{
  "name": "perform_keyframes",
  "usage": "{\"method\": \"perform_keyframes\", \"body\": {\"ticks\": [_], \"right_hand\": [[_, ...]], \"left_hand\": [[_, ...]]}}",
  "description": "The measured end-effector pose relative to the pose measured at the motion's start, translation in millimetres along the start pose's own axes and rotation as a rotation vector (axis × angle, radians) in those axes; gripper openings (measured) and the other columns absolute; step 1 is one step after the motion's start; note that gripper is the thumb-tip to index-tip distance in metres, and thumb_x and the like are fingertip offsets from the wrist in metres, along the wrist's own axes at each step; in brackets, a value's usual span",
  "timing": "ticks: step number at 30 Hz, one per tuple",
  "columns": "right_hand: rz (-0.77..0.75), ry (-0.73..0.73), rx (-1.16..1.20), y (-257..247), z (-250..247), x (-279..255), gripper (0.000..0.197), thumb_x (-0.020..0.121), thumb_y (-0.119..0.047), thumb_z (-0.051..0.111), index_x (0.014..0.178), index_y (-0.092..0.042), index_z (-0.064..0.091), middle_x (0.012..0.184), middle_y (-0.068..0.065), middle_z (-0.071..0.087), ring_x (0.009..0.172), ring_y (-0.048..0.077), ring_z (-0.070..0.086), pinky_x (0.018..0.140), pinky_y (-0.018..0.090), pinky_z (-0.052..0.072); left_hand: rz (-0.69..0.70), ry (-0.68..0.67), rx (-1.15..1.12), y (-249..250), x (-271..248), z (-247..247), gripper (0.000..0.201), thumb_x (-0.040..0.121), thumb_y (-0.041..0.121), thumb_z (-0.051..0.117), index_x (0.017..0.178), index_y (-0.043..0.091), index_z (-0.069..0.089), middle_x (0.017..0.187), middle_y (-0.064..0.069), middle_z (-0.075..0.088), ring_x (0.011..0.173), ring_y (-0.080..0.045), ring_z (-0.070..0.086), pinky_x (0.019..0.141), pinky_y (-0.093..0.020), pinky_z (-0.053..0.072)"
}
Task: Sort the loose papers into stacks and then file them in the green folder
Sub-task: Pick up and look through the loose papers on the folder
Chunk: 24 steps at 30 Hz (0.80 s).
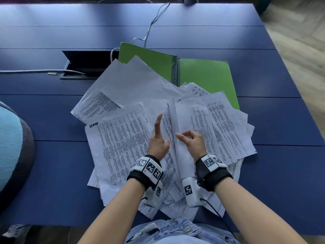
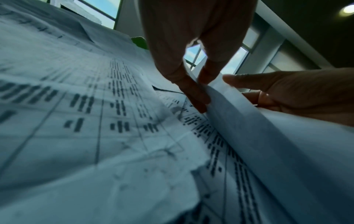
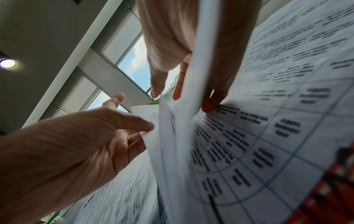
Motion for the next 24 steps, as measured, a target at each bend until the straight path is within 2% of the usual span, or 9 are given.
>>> {"method": "perform_keyframes", "body": {"ticks": [2, 5, 7, 9, 12, 15, 17, 20, 24], "right_hand": [[0.019, 0.006, 0.001, 1.0, 0.0, 2.0, 0.025, 0.069, -0.029, 0.078, 0.065, -0.020, 0.056, 0.074, 0.003, 0.060, 0.076, 0.017, 0.055, 0.078, 0.033, 0.045], [0.036, -0.005, 0.010, 2.3, 0.0, 4.9, 0.025, 0.069, -0.030, 0.078, 0.064, -0.019, 0.056, 0.075, 0.004, 0.061, 0.077, 0.018, 0.056, 0.081, 0.035, 0.046], [0.053, -0.010, 0.030, 1.9, 0.0, 6.9, 0.026, 0.069, -0.029, 0.078, 0.063, -0.018, 0.055, 0.072, 0.003, 0.061, 0.076, 0.019, 0.057, 0.082, 0.035, 0.047], [0.062, -0.019, 0.051, 1.3, -0.5, 8.9, 0.027, 0.070, -0.029, 0.077, 0.062, -0.018, 0.053, 0.066, -0.002, 0.057, 0.070, 0.016, 0.055, 0.078, 0.032, 0.044], [0.065, -0.046, 0.041, 0.6, -1.0, 10.8, 0.029, 0.069, -0.030, 0.077, 0.061, -0.018, 0.052, 0.064, -0.004, 0.055, 0.067, 0.013, 0.053, 0.076, 0.028, 0.043], [0.060, -0.056, 0.006, 2.8, -1.0, 13.3, 0.029, 0.065, -0.033, 0.080, 0.063, -0.019, 0.055, 0.068, -0.003, 0.059, 0.076, 0.018, 0.058, 0.084, 0.035, 0.048], [0.054, -0.056, -0.002, 4.1, -0.5, 14.2, 0.029, 0.061, -0.033, 0.082, 0.063, -0.020, 0.056, 0.072, -0.001, 0.062, 0.080, 0.021, 0.061, 0.089, 0.039, 0.049], [0.058, -0.055, 0.005, 5.3, -0.2, 15.0, 0.030, 0.060, -0.035, 0.082, 0.064, -0.020, 0.056, 0.074, 0.000, 0.064, 0.084, 0.022, 0.062, 0.092, 0.041, 0.049], [0.053, -0.042, 0.008, 0.8, -1.1, 14.5, 0.031, 0.064, -0.037, 0.080, 0.065, -0.020, 0.055, 0.073, -0.002, 0.060, 0.081, 0.018, 0.058, 0.085, 0.036, 0.047]], "left_hand": [[-0.044, -0.036, 0.016, -0.2, 0.1, -0.9, 0.073, 0.085, -0.007, 0.047, 0.140, 0.036, 0.026, 0.140, -0.014, 0.044, 0.051, -0.011, 0.048, 0.046, -0.009, 0.042], [-0.136, -0.123, -0.014, -3.6, 1.5, -0.9, 0.040, 0.086, 0.022, 0.063, 0.125, 0.017, 0.057, 0.125, -0.009, 0.060, 0.104, -0.017, 0.061, 0.089, -0.023, 0.047], [-0.194, -0.144, -0.096, -5.3, 1.8, 0.1, 0.046, 0.078, 0.034, 0.070, 0.119, 0.015, 0.062, 0.123, -0.006, 0.062, 0.115, -0.018, 0.057, 0.101, -0.035, 0.045], [-0.220, -0.119, -0.136, -4.8, 2.5, 1.6, 0.050, 0.074, 0.034, 0.074, 0.119, 0.013, 0.063, 0.124, -0.005, 0.062, 0.117, -0.017, 0.056, 0.104, -0.036, 0.042], [-0.229, -0.086, -0.174, -6.4, 4.5, 4.6, 0.048, 0.072, 0.030, 0.076, 0.115, 0.012, 0.064, 0.118, -0.004, 0.063, 0.109, -0.013, 0.055, 0.097, -0.028, 0.041], [-0.215, -0.073, -0.205, -7.7, 5.1, 6.8, 0.040, 0.072, 0.027, 0.077, 0.108, 0.013, 0.067, 0.109, -0.005, 0.067, 0.103, -0.014, 0.060, 0.095, -0.029, 0.045], [-0.222, -0.094, -0.260, -10.0, 4.9, 7.2, 0.034, 0.075, 0.020, 0.075, 0.107, 0.014, 0.067, 0.088, -0.001, 0.069, 0.085, -0.010, 0.063, 0.083, -0.027, 0.051], [-0.215, -0.140, -0.273, -13.4, 4.6, 6.2, 0.031, 0.083, 0.016, 0.067, 0.114, 0.018, 0.062, 0.051, 0.006, 0.043, 0.041, 0.004, 0.042, 0.050, -0.016, 0.041], [-0.251, -0.177, -0.282, -12.6, 1.9, 5.9, 0.042, 0.088, 0.010, 0.059, 0.129, 0.010, 0.051, 0.049, 0.008, 0.038, 0.035, 0.005, 0.043, 0.043, -0.007, 0.038]]}}
Point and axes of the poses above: each hand's wrist, its own x-axis towards the middle knuckle, its own z-axis out of the palm, y = z × x, the point moved 2 cm from there along x, towards the middle knuckle
